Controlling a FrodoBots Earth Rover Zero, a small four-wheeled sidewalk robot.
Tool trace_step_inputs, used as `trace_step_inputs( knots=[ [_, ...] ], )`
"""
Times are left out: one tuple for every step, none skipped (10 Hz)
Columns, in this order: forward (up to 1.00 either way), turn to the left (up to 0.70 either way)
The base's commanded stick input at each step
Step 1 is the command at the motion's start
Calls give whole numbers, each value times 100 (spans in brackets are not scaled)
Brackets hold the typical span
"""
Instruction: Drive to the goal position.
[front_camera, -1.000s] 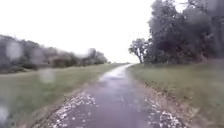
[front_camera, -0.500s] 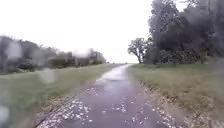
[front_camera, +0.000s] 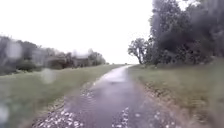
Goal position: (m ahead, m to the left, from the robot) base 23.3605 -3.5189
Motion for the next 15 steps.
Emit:
trace_step_inputs(
  knots=[
    [70, 0],
    [70, 0],
    [70, 0],
    [70, 0],
    [70, 0],
    [70, 0],
    [70, 0],
    [70, 0],
    [70, 0],
    [70, 0],
    [70, 0],
    [70, 0],
    [70, 0],
    [70, 0],
    [70, 0]
  ],
)
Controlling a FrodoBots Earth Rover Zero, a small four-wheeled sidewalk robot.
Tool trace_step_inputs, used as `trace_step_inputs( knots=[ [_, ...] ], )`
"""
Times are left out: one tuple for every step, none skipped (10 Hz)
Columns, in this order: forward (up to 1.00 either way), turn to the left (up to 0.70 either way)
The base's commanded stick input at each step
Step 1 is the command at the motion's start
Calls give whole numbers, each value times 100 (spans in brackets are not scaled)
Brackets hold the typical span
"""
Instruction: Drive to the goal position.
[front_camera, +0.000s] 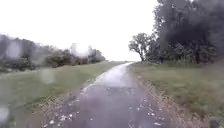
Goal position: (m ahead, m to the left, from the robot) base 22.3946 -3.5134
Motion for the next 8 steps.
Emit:
trace_step_inputs(
  knots=[
    [70, 0],
    [70, 0],
    [70, 0],
    [70, 0],
    [70, 0],
    [70, 0],
    [70, 0],
    [70, 0]
  ],
)
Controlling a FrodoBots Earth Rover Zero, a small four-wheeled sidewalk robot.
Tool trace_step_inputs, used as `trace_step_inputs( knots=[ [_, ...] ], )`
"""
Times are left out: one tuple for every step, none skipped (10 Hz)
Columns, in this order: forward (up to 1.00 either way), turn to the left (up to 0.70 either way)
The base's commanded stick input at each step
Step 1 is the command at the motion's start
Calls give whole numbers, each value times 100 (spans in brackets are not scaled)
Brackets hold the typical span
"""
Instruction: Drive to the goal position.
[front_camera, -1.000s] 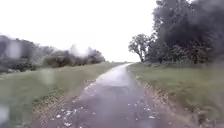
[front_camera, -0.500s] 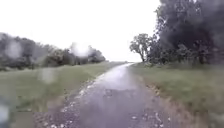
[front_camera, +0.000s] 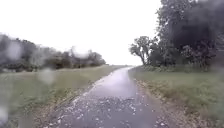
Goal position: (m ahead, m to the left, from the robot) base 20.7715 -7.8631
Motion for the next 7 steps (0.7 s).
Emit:
trace_step_inputs(
  knots=[
    [70, 0],
    [70, 0],
    [70, 0],
    [70, 0],
    [70, 0],
    [70, 0],
    [70, 0]
  ],
)
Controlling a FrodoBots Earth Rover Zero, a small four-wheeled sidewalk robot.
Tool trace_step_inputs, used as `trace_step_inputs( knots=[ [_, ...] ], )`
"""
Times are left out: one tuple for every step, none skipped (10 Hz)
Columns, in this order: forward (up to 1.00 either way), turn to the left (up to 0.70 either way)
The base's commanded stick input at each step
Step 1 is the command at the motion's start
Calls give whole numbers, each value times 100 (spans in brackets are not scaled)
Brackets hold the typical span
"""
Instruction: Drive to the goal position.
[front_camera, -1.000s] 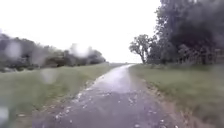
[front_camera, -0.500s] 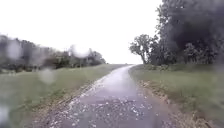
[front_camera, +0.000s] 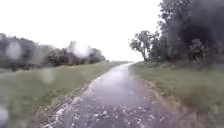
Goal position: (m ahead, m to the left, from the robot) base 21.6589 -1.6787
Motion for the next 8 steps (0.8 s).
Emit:
trace_step_inputs(
  knots=[
    [70, 0],
    [70, 0],
    [70, 0],
    [70, 0],
    [70, 0],
    [70, 0],
    [70, 0],
    [70, 0]
  ],
)
